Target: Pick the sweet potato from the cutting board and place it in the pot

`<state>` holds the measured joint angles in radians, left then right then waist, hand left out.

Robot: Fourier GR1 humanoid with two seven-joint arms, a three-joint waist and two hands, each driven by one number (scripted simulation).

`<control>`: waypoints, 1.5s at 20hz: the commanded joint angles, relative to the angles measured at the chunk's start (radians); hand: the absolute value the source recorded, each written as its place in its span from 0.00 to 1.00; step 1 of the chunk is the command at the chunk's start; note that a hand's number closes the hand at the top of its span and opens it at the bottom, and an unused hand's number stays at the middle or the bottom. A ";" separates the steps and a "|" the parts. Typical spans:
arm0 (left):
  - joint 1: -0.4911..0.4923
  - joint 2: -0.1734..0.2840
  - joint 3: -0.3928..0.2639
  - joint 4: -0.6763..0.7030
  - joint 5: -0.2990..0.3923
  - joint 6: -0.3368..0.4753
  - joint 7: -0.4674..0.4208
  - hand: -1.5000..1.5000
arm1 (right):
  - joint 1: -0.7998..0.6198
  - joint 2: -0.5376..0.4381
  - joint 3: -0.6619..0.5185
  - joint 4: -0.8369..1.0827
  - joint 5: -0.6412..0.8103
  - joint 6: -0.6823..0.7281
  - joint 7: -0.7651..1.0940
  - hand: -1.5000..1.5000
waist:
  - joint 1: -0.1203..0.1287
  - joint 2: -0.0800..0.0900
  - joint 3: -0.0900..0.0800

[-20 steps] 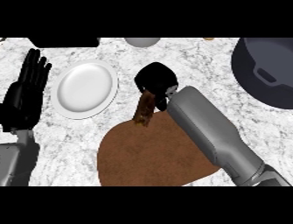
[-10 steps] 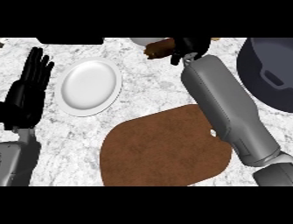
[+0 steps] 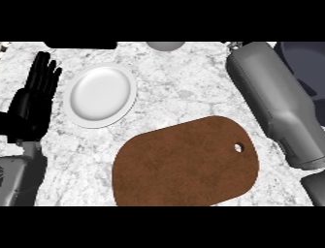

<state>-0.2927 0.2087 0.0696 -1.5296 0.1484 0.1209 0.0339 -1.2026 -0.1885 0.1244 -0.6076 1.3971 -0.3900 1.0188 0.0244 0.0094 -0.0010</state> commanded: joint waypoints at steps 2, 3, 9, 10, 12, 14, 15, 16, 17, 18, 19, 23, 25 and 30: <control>0.044 -0.003 -0.004 -0.035 -0.011 0.005 0.000 0.50 | 0.047 -0.057 -0.055 0.016 0.022 -0.063 0.086 1.00 | -0.012 -0.008 0.001; -0.006 0.018 0.012 -0.040 0.003 0.006 0.059 0.50 | 0.035 -0.075 -0.074 0.024 0.007 -0.013 0.067 1.00 | -0.016 -0.008 0.001; 0.009 0.016 0.016 -0.027 0.003 -0.012 0.037 0.50 | 0.174 -0.208 -0.150 -0.049 -0.070 -0.046 -0.082 1.00 | -0.030 -0.011 0.001; 0.003 0.019 0.042 0.023 0.022 -0.031 -0.002 0.50 | 0.132 -0.232 -0.175 -0.044 -0.086 -0.023 -0.090 1.00 | -0.026 -0.008 0.001; 0.062 -0.008 0.019 0.014 -0.011 -0.014 -0.040 0.50 | 0.256 -0.240 -0.167 -0.122 -0.096 -0.063 -0.119 1.00 | -0.032 -0.011 0.001; 0.022 0.012 0.020 -0.021 0.002 -0.024 0.017 0.50 | 0.222 -0.323 -0.233 -0.011 -0.142 -0.111 -0.224 1.00 | -0.014 -0.005 0.002; -0.008 -0.001 0.021 -0.013 -0.014 0.007 0.016 0.50 | 0.309 -0.304 -0.224 -0.116 -0.169 -0.102 -0.239 1.00 | -0.033 -0.011 0.002; -0.003 -0.001 0.017 0.003 -0.012 -0.002 0.036 0.50 | 0.281 -0.335 -0.238 -0.110 -0.182 -0.061 -0.262 1.00 | -0.027 -0.010 0.001; 0.043 0.015 0.028 -0.082 -0.006 0.004 0.064 0.50 | 0.354 -0.310 -0.243 -0.126 -0.197 -0.106 -0.269 1.00 | -0.024 -0.012 0.002; 0.052 0.002 0.015 -0.077 0.003 -0.017 0.044 0.50 | 0.302 -0.361 -0.286 -0.050 -0.232 -0.123 -0.343 1.00 | -0.014 -0.007 0.002; -0.001 -0.009 0.003 -0.057 -0.037 0.027 0.064 0.50 | 0.380 -0.321 -0.252 -0.122 -0.213 -0.119 -0.318 1.00 | -0.026 -0.010 0.001; 0.039 0.017 0.037 -0.043 0.016 -0.048 0.026 0.50 | 0.366 -0.339 -0.311 0.056 -0.245 -0.251 -0.430 1.00 | -0.006 -0.003 0.002; 0.032 -0.031 0.007 0.018 -0.027 -0.019 -0.040 0.50 | 0.325 -0.393 -0.348 0.126 -0.270 -0.241 -0.481 1.00 | -0.006 0.000 0.002; 0.047 -0.050 -0.031 -0.099 -0.047 0.018 0.045 0.50 | 0.305 -0.388 -0.370 0.259 -0.288 -0.196 -0.510 1.00 | 0.013 0.001 0.003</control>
<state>-0.2697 0.1872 0.0766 -1.5634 0.1265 0.1114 0.0499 -0.8735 -0.5761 -0.2236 -0.4495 1.1239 -0.6021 0.5335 0.0229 0.0084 0.0014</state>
